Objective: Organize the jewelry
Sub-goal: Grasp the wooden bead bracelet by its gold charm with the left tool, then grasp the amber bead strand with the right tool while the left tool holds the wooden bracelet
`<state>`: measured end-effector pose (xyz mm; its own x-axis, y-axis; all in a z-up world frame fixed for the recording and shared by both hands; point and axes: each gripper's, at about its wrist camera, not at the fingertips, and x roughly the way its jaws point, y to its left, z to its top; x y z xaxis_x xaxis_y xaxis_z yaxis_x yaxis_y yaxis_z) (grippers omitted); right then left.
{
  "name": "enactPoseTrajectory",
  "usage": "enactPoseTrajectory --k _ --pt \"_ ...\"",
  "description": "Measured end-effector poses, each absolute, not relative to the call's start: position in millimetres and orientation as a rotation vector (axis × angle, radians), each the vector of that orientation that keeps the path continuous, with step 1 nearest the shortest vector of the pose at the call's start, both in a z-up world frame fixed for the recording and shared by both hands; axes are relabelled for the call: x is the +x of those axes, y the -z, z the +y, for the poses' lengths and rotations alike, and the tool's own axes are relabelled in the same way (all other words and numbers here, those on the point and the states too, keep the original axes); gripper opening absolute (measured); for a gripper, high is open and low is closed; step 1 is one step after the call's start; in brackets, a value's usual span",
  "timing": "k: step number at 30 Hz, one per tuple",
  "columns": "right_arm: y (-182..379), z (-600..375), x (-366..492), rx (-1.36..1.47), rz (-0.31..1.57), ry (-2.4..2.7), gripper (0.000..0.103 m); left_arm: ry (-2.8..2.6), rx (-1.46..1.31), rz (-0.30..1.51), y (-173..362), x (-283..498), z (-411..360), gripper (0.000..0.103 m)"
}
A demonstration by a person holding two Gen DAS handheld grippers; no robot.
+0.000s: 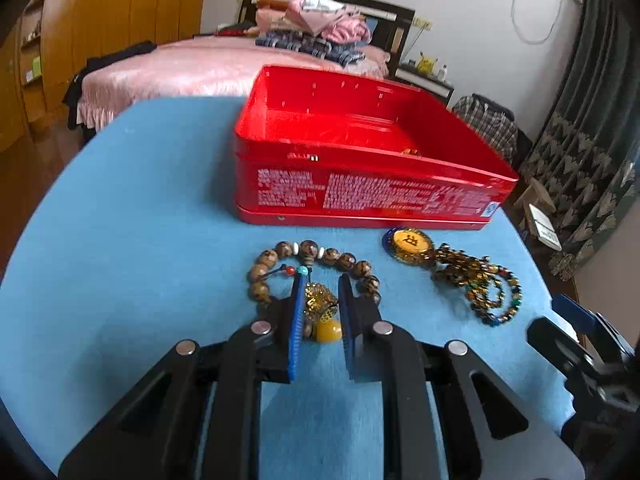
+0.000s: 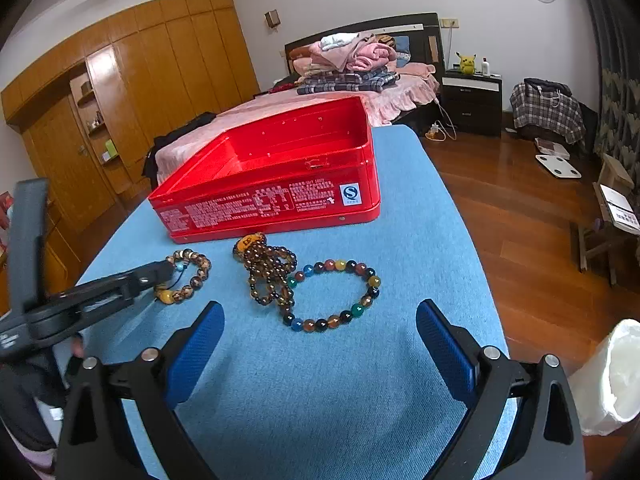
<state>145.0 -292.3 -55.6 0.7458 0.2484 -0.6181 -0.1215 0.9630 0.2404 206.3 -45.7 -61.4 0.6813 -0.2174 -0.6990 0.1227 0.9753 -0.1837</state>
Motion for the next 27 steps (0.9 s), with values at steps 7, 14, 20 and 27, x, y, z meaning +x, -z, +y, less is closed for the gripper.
enactPoseTrajectory --k 7,14,20,27 --pt "55 -287 143 0.179 0.702 -0.222 0.095 0.205 -0.115 0.751 48 178 -32 0.015" --pt "55 -274 142 0.148 0.715 -0.239 0.092 0.207 -0.112 0.774 56 170 -25 0.015" --pt "57 -273 149 0.154 0.742 -0.252 0.075 0.219 -0.114 0.782 61 170 -23 0.015" --pt "54 -263 161 0.159 0.753 -0.301 0.056 0.228 -0.121 0.777 60 173 -23 0.015"
